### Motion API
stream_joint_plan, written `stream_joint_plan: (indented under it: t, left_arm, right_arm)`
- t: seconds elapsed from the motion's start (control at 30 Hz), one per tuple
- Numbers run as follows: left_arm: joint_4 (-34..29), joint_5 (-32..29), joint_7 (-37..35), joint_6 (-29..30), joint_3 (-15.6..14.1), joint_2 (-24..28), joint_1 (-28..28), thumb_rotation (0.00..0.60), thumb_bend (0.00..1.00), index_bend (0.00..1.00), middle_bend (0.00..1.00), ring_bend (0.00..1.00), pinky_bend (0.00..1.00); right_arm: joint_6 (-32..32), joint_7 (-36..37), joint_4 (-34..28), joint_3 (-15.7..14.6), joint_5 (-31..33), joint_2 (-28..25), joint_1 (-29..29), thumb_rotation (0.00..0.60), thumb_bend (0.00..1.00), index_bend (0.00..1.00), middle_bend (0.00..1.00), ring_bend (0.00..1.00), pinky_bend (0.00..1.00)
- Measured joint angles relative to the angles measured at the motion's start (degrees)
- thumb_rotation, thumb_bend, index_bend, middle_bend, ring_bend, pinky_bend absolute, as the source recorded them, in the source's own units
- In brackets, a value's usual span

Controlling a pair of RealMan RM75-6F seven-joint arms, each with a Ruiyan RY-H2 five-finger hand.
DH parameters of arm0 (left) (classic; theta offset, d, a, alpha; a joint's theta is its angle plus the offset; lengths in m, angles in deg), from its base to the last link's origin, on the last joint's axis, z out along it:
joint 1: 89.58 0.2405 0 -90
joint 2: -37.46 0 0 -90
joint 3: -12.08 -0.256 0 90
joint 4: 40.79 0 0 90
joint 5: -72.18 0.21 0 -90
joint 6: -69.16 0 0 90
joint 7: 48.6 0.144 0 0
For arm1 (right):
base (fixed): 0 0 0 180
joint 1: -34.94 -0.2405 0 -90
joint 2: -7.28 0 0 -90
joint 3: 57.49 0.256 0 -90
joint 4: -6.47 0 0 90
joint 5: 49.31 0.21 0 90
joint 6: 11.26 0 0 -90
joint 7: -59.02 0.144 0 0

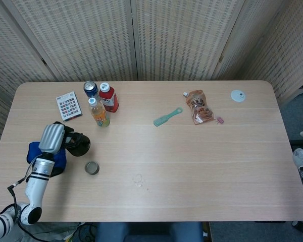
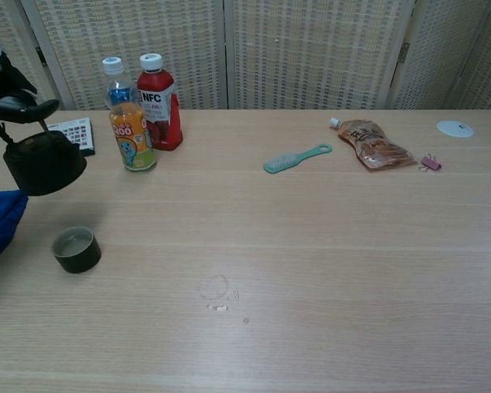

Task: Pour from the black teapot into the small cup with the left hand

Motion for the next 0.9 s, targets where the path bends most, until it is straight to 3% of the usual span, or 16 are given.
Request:
stream_joint_plan:
  t: [0.2,0.4,0.9]
  left_arm:
    - [3.48,-2.35,-0.04,-3.96,0.19,-1.63,-1.47,0.130,0.15,1.00,1.00,0.96,0.44]
    - [7.53,-3.19,-0.41,-6.00,0.09,-3.67,-2.76,0.018,0.11,1.00,1.00,0.95,0.44]
    - [18.02,-2.40,-0.64,-8.48,-1.31,-8.70,-4.99,0.000,0.09,1.00,1.00,0.89,0.40]
  right_arm:
    - [0.46,-0.03,0.19,-0.04,0.40,0.07,-0.05,0.600,0.16,0.32,0.22,0.20,0.17]
    - [0.88,0.01,0.52,0.01,0.85,0.20,-0.16,0.600,0.16,0.32,0.22,0.20,0.17]
    - [1.94,1.05,2.09,0.05,1.78,0.76,-0.33,0.600,0.16,0.32,0.22,0.20,0.17]
